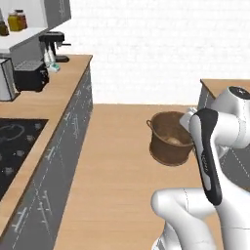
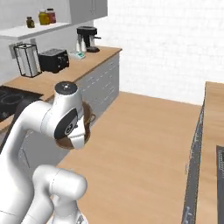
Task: Open the cabinet, pick up the bread from the cabinet and place it in the basket. Then move the basket to the dining counter.
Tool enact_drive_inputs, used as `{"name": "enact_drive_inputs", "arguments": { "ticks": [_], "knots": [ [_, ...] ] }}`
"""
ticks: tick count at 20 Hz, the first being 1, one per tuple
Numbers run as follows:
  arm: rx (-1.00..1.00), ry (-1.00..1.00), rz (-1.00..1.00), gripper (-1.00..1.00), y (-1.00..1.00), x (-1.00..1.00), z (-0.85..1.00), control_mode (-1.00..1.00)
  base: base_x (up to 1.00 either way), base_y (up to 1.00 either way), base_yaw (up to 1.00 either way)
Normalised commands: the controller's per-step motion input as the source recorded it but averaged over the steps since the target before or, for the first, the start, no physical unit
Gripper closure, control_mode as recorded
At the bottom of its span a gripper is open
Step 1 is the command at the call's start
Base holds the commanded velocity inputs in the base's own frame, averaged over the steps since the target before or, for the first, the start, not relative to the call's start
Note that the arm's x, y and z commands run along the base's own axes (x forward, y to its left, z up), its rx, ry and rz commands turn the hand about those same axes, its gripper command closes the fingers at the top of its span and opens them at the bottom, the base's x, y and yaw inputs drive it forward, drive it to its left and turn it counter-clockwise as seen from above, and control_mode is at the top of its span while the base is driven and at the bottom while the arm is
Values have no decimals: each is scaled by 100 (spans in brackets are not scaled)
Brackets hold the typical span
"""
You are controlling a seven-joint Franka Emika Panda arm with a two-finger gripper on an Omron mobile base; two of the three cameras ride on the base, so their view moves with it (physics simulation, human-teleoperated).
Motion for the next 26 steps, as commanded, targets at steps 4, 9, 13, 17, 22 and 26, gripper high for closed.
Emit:
{"name": "enact_drive_inputs", "arguments": {
  "ticks": [4, 9, 13, 17, 22, 26],
  "knots": [
    [0, 0, 0, 100, 0, 0, 0, 100, 0, -3, -98],
    [0, 0, 0, 100, 0, 0, 0, 100, 0, 0, -97],
    [0, 0, 0, 100, 0, 0, 0, 100, -1, 0, -96],
    [0, 0, 0, 100, 0, 0, 0, 100, 0, -2, -95],
    [0, 0, 0, 100, 0, 0, 0, 100, 0, -11, -93],
    [0, 0, 0, 100, 0, 0, 0, 100, 2, -41, -87]
  ]
}}
